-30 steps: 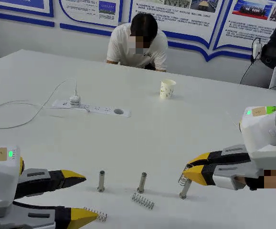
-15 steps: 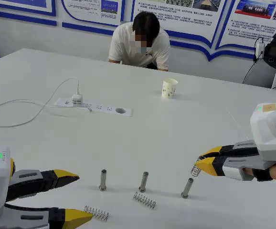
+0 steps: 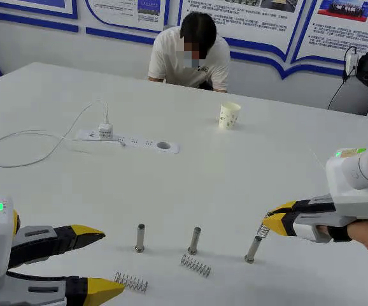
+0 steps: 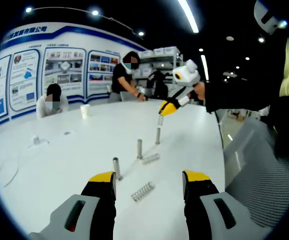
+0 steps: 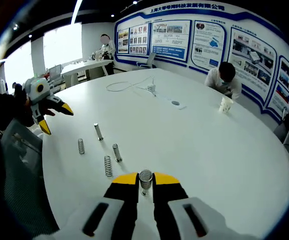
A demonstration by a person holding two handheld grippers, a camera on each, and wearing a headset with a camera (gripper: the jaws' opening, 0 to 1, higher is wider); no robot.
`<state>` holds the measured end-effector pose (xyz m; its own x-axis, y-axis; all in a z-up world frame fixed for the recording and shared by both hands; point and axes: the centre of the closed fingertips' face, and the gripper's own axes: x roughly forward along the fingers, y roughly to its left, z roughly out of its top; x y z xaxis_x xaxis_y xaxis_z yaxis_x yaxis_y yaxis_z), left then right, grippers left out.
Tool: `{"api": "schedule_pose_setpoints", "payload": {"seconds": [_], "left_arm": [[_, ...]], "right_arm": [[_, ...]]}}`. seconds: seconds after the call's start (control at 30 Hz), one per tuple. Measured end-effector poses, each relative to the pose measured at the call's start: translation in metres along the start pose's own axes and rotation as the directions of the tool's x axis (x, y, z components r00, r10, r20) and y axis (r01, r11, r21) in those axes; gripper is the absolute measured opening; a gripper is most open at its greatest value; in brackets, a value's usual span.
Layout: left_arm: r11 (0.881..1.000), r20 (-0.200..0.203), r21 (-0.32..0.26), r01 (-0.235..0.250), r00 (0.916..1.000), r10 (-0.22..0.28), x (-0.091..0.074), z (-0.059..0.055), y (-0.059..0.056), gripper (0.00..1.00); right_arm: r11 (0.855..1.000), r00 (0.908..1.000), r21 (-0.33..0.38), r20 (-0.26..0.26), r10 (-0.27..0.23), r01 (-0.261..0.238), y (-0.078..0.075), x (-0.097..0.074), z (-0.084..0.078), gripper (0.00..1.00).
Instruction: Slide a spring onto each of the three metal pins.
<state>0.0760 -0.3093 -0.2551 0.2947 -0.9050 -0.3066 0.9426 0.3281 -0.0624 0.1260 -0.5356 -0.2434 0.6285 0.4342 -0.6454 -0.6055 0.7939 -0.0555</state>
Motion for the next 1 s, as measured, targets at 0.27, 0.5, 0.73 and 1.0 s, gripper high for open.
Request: {"api": "schedule_pose_setpoints", "payload": {"seconds": [0.27, 0.5, 0.73, 1.0], "left_arm": [[1.0, -0.003, -0.006, 0.0, 1.0, 0.0, 0.0, -0.002, 0.0, 0.54], [1.0, -0.007, -0.007, 0.0, 1.0, 0.0, 0.0, -0.003, 0.001, 0.54], [1.0, -0.012, -0.006, 0.002, 0.9999, -0.002, 0.001, -0.004, 0.0, 0.54], [1.0, -0.013, -0.007, 0.004, 0.9999, -0.004, 0.002, -0.004, 0.0, 0.53]], "right_arm": [[1.0, 0.9999, 0.019, -0.016, 0.002, -0.002, -0.003, 0.007, -0.008, 0.12], [1.0, 0.9999, 0.028, -0.015, 0.0, 0.0, -0.003, 0.013, -0.011, 0.12], [0.999, 0.9997, 0.042, -0.023, -0.003, 0.004, -0.002, 0.021, -0.021, 0.12], [0.998, 0.9994, 0.057, -0.034, -0.008, 0.01, -0.003, 0.031, -0.03, 0.12]]}}
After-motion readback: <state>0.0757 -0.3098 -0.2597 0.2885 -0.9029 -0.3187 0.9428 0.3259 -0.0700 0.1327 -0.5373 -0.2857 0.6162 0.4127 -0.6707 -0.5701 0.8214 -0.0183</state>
